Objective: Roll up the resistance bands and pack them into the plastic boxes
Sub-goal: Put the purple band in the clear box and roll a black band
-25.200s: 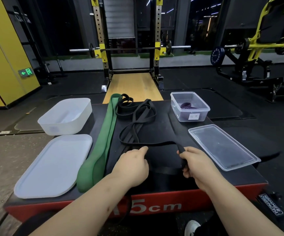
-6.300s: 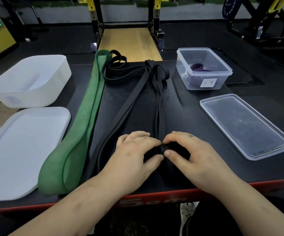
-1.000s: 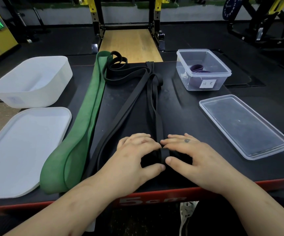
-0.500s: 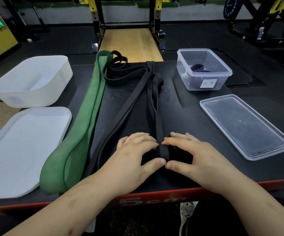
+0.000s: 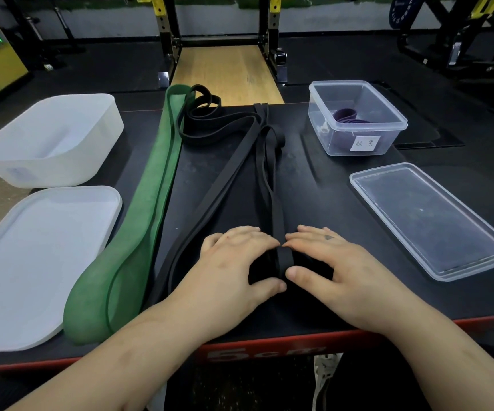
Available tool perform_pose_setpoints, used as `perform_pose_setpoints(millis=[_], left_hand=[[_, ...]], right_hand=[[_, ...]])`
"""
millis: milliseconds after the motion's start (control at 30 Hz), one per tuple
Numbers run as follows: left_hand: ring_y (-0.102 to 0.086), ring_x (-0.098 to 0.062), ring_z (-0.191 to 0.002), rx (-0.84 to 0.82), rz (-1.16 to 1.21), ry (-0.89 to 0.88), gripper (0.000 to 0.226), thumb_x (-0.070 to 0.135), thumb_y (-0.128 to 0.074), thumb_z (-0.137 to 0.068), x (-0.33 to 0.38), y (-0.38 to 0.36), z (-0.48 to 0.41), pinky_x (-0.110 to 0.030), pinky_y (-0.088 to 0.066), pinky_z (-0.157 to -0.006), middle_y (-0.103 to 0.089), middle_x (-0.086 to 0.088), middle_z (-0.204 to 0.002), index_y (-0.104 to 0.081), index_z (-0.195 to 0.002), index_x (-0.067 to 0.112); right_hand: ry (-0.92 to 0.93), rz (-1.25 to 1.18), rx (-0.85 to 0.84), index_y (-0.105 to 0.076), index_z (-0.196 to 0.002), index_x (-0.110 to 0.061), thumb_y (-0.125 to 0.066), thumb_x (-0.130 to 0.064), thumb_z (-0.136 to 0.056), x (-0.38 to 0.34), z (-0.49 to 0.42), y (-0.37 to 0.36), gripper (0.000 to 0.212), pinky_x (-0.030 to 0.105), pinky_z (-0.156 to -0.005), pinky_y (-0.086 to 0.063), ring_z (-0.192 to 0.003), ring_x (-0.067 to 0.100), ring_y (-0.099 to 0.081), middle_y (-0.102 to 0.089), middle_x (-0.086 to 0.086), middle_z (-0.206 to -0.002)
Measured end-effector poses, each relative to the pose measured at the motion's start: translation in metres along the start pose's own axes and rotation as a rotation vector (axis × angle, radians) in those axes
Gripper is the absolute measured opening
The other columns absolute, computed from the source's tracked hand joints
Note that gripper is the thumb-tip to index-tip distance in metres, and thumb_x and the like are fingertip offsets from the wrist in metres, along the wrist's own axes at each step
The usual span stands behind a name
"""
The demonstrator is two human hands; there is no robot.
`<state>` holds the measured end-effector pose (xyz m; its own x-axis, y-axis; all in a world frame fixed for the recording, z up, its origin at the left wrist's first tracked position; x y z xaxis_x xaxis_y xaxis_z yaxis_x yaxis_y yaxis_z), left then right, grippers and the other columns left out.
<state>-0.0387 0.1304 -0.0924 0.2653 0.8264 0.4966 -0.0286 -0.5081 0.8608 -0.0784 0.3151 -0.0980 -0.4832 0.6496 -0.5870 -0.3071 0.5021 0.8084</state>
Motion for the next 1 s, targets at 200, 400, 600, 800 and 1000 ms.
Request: perform_pose_setpoints(millis=[200, 400, 600, 800, 1000], left_hand=[[-0.007, 0.024, -0.134, 0.008, -0.002, -0.032, 0.062, 0.059, -0.063, -0.090, -0.003, 0.000, -0.004, -0.008, 0.004, -0.111, -0.038, 0.028, -0.152, -0.046, -0.147, 0.042], [-0.007, 0.020, -0.141, -0.003, -0.029, -0.048, 0.067, 0.060, -0.065, -0.089, -0.003, -0.002, -0.006, -0.010, 0.005, -0.111, -0.035, 0.027, -0.154, -0.043, -0.150, 0.042], [-0.012, 0.016, -0.142, 0.010, -0.006, -0.064, 0.060, 0.063, -0.062, -0.089, -0.003, -0.001, -0.002, -0.010, 0.003, -0.111, -0.042, 0.028, -0.147, -0.052, -0.143, 0.040], [-0.014, 0.013, -0.144, -0.022, 0.096, -0.072, 0.058, 0.071, -0.054, -0.085, 0.000, 0.002, 0.007, -0.026, -0.012, -0.121, -0.046, 0.031, -0.131, -0.061, -0.131, 0.037], [-0.011, 0.010, -0.146, -0.090, 0.087, -0.082, 0.052, 0.066, -0.059, -0.090, 0.003, 0.000, 0.009, -0.032, -0.010, -0.124, -0.043, 0.030, -0.132, -0.061, -0.132, 0.035]], right_hand=[[-0.024, 0.026, -0.034, -0.046, -0.149, -0.043, -0.046, -0.057, -0.097, 0.000, -0.002, -0.001, 0.054, 0.024, -0.128, -0.010, -0.145, -0.022, -0.012, -0.042, -0.031, -0.153], [-0.014, 0.039, -0.032, -0.044, -0.151, -0.041, -0.045, -0.057, -0.098, 0.001, -0.002, -0.002, 0.056, 0.024, -0.128, -0.012, -0.144, -0.023, -0.010, -0.041, -0.029, -0.154], [0.055, -0.003, 0.014, -0.054, -0.143, -0.043, -0.051, -0.059, -0.097, 0.000, 0.001, 0.002, 0.048, 0.023, -0.126, -0.018, -0.143, -0.021, -0.020, -0.049, -0.034, -0.142], [0.092, -0.056, -0.029, -0.053, -0.132, -0.055, -0.064, -0.068, -0.080, -0.002, 0.012, 0.007, 0.055, 0.010, -0.112, -0.027, -0.135, -0.019, -0.035, -0.047, -0.037, -0.137], [0.079, -0.074, -0.090, -0.051, -0.130, -0.064, -0.075, -0.067, -0.077, 0.003, 0.015, 0.005, 0.059, 0.019, -0.114, -0.030, -0.143, -0.012, -0.032, -0.045, -0.037, -0.141]])
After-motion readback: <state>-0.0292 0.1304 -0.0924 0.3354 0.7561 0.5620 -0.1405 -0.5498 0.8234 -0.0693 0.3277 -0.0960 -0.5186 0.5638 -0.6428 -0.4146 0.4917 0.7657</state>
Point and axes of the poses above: each hand's wrist, its own z-axis away from the middle knuckle, its own y-axis out of the back of the hand, x = y × z, the point moved 4 cm from there along -z, towards the middle knuckle
